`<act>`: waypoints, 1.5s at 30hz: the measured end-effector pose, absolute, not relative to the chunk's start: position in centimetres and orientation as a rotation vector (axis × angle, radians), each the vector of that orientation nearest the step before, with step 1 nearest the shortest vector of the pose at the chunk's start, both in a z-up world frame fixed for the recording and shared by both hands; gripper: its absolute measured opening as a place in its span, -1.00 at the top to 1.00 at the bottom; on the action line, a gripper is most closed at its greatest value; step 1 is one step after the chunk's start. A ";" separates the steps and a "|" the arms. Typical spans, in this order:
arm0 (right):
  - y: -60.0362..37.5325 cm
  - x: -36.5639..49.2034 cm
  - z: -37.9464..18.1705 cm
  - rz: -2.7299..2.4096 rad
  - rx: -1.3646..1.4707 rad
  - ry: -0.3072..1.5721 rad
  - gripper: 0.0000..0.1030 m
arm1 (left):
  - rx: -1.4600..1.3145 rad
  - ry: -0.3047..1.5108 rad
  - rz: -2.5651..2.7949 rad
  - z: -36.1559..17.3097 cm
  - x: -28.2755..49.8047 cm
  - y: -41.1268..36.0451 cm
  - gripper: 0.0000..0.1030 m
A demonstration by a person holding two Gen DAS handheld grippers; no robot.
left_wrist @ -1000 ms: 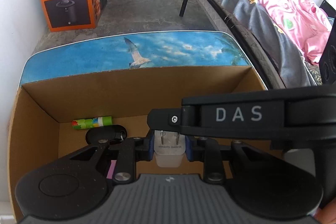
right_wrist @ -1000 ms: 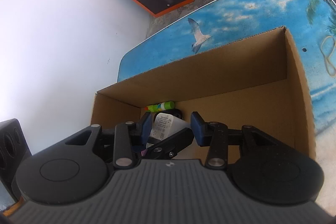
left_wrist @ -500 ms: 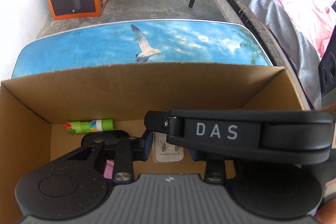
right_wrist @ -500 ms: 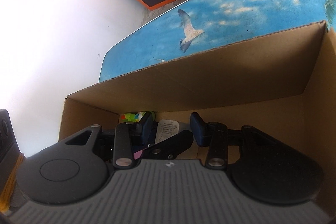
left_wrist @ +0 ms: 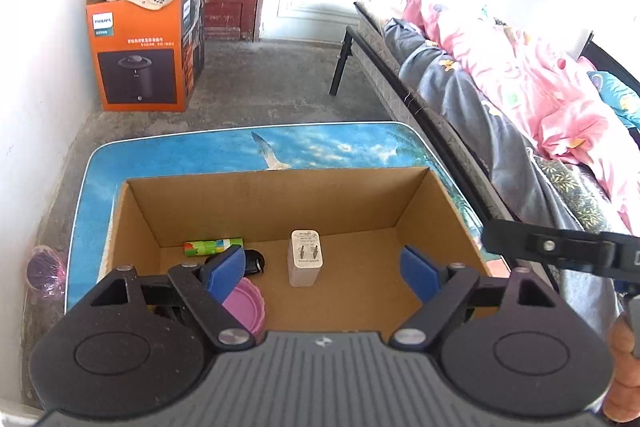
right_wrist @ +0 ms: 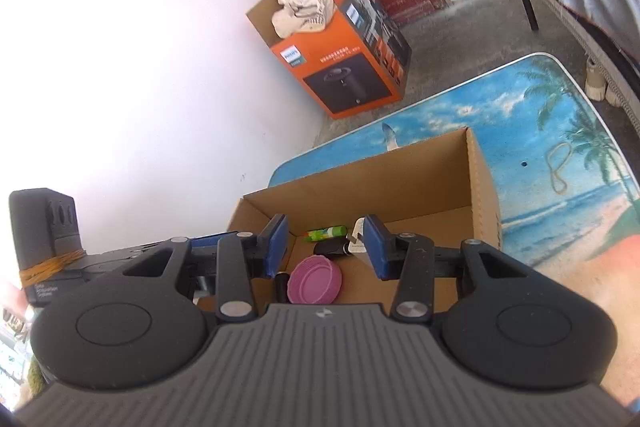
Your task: Organize rigid objects
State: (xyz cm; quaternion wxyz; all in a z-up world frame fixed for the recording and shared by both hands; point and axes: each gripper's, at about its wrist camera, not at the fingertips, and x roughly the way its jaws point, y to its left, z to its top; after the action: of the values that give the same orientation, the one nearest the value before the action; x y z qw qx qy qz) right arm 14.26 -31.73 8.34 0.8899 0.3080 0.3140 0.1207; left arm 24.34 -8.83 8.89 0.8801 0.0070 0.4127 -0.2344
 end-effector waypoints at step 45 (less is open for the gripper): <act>-14.4 10.1 1.0 0.290 0.394 0.795 0.62 | 0.102 0.671 -0.468 -3.2 9.8 -5.1 0.28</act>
State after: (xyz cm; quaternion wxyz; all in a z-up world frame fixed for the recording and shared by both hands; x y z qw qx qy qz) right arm 10.09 -14.40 1.04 0.8930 0.1901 0.3832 0.1396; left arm 9.80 -5.13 -3.16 0.9162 0.0497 0.3262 -0.2275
